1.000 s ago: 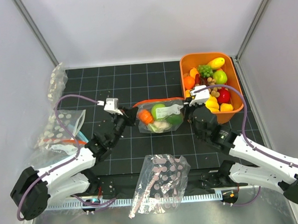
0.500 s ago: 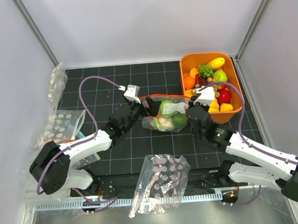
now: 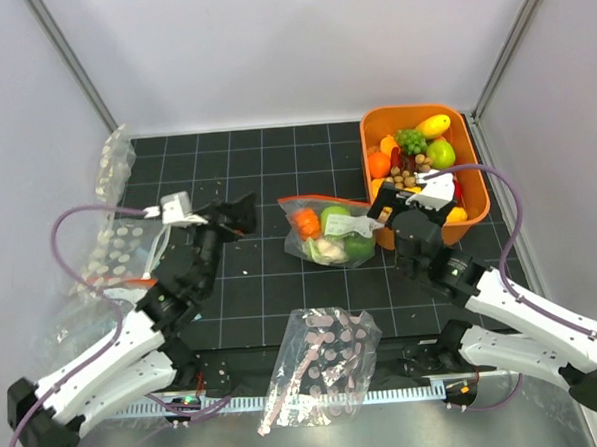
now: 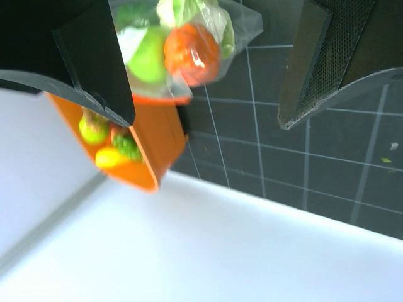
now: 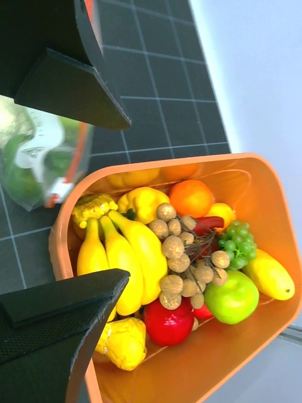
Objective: Place the food in the zip-top bag and seal the zipper
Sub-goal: Place the zipper food storage bag at the center of the board, then reset both arms
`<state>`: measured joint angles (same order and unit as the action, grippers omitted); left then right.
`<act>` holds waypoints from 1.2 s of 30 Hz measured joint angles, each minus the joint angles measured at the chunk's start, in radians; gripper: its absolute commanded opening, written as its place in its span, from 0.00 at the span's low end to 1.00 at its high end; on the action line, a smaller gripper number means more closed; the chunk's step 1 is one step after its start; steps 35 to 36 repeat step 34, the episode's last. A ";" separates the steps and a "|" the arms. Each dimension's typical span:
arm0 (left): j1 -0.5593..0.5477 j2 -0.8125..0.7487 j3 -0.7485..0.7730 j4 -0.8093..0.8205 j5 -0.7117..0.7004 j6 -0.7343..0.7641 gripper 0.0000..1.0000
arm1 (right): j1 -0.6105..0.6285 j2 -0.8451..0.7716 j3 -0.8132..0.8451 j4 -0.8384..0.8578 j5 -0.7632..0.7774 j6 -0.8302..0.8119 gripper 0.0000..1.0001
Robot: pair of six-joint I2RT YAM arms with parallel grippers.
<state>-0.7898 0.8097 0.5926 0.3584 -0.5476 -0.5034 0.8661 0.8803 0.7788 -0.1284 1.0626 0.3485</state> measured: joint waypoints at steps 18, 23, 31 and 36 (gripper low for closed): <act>0.000 -0.480 -0.273 -0.052 -0.245 -0.140 0.96 | 0.000 -0.270 -0.058 0.045 0.098 0.087 1.00; 0.000 -0.450 -0.272 -0.051 -0.245 -0.144 0.96 | 0.000 -0.277 -0.084 0.088 0.094 0.065 1.00; 0.000 -0.417 -0.269 -0.051 -0.240 -0.144 0.97 | -0.001 -0.212 -0.084 0.094 0.093 0.061 1.00; 0.000 -0.417 -0.269 -0.051 -0.237 -0.144 0.97 | -0.001 -0.200 -0.084 0.093 0.082 0.054 1.00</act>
